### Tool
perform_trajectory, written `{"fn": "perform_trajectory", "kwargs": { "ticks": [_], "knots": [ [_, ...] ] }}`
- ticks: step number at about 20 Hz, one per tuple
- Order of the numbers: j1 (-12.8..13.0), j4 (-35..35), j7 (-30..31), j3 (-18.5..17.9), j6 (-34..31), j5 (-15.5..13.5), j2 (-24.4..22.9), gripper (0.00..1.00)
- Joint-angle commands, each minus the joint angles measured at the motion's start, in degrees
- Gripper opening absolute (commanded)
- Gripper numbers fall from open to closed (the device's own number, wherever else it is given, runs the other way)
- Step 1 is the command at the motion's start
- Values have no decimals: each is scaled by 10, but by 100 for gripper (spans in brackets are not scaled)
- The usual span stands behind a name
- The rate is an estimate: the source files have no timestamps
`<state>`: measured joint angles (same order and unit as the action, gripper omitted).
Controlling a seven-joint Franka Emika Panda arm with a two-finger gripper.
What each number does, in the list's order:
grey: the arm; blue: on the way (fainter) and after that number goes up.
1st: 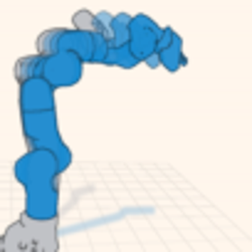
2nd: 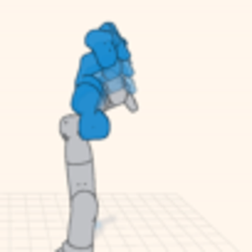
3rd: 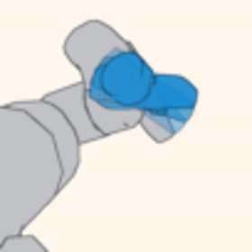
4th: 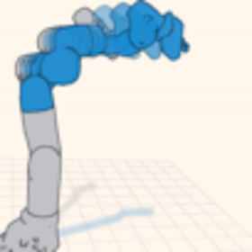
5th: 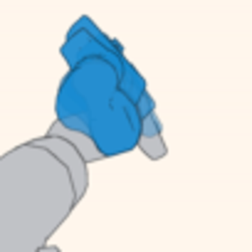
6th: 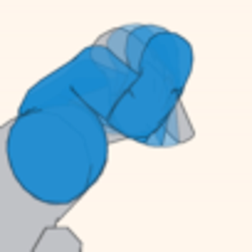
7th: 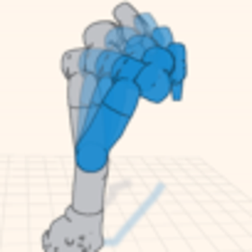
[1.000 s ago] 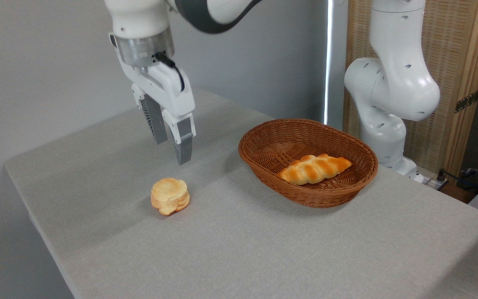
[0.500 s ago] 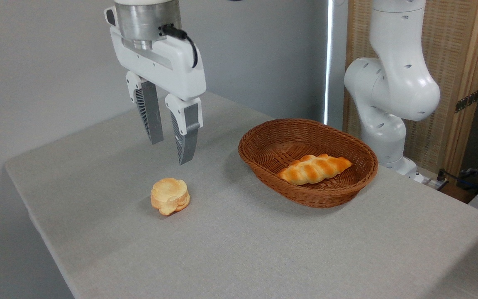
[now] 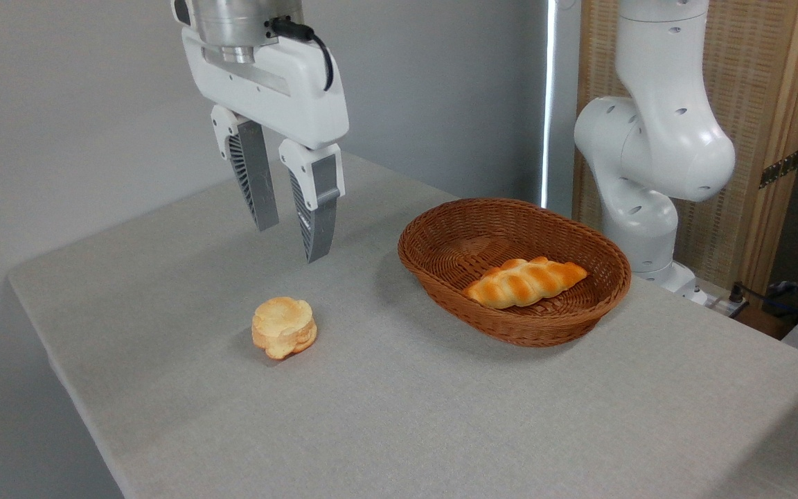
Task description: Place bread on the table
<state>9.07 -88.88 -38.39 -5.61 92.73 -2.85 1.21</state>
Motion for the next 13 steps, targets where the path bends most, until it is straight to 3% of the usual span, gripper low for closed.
{"fn": "perform_trajectory", "kwargs": {
  "ticks": [1, 13],
  "knots": [
    [-1, 20, 10, 18, -20, 37, 11, 100],
    [-10, 19, 4, 14, -19, 23, 10, 100]
  ]
}}
